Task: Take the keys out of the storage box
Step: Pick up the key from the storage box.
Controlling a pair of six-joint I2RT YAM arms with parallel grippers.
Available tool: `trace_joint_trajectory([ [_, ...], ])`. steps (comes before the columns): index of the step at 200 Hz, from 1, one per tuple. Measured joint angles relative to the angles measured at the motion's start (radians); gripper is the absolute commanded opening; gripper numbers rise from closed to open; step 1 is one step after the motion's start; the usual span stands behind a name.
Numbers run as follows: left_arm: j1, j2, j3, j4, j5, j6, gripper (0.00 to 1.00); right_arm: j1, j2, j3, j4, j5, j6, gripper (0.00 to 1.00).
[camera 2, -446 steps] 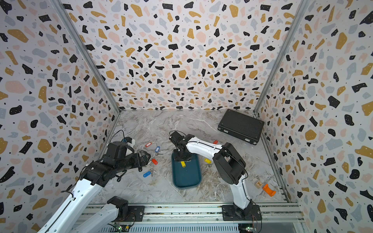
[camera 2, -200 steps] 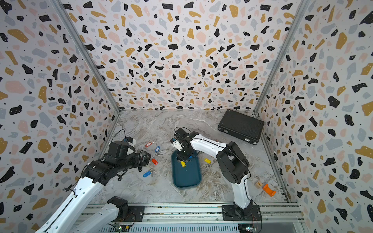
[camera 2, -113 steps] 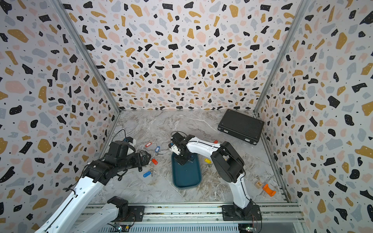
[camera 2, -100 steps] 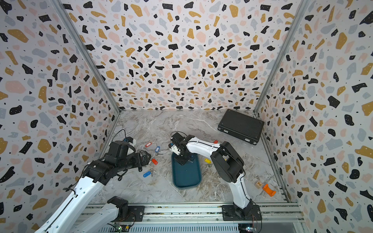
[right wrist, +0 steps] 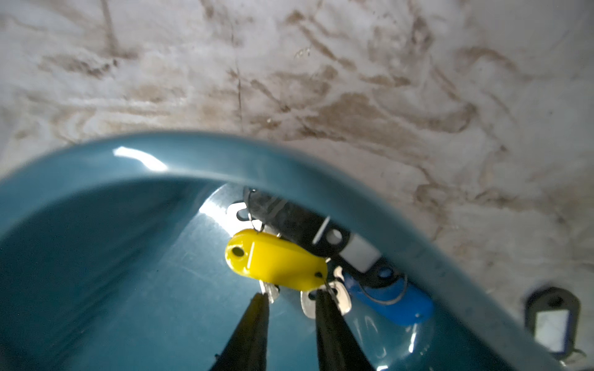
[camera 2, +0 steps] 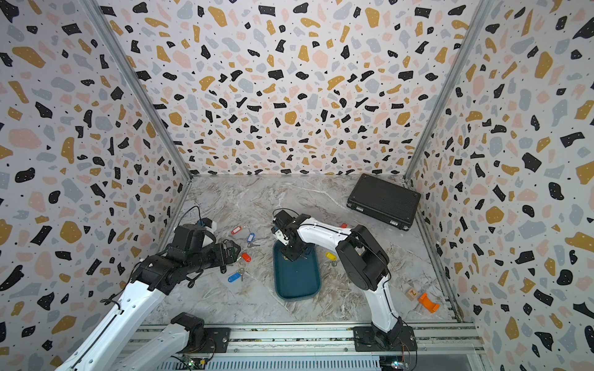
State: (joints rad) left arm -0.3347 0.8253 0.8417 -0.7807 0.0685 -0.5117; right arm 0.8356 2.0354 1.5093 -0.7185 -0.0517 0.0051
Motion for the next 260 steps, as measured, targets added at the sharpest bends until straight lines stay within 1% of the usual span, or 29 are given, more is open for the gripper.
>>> trace_joint_trajectory([
  [67, 0.000, 0.002, 0.000, 0.000, 0.001, 0.000, 1.00, -0.034, -0.023, 0.000, -0.007, 0.006, 0.020, 0.32],
  [95, 0.000, 0.002, 0.000, 0.000, 0.001, 0.001, 1.00, -0.060, -0.054, 0.000, -0.006, -0.002, 0.025, 0.32],
  [140, 0.000, 0.002, 0.000, 0.000, 0.001, 0.001, 1.00, -0.088, -0.054, -0.001, -0.003, -0.027, 0.029, 0.32],
  [201, 0.000, 0.012, 0.000, 0.000, 0.002, 0.001, 1.00, -0.088, -0.054, -0.026, 0.017, -0.093, 0.040, 0.37],
  [260, 0.000, 0.012, 0.000, 0.000, 0.002, 0.001, 1.00, -0.080, -0.054, -0.028, 0.014, -0.108, 0.031, 0.41],
])
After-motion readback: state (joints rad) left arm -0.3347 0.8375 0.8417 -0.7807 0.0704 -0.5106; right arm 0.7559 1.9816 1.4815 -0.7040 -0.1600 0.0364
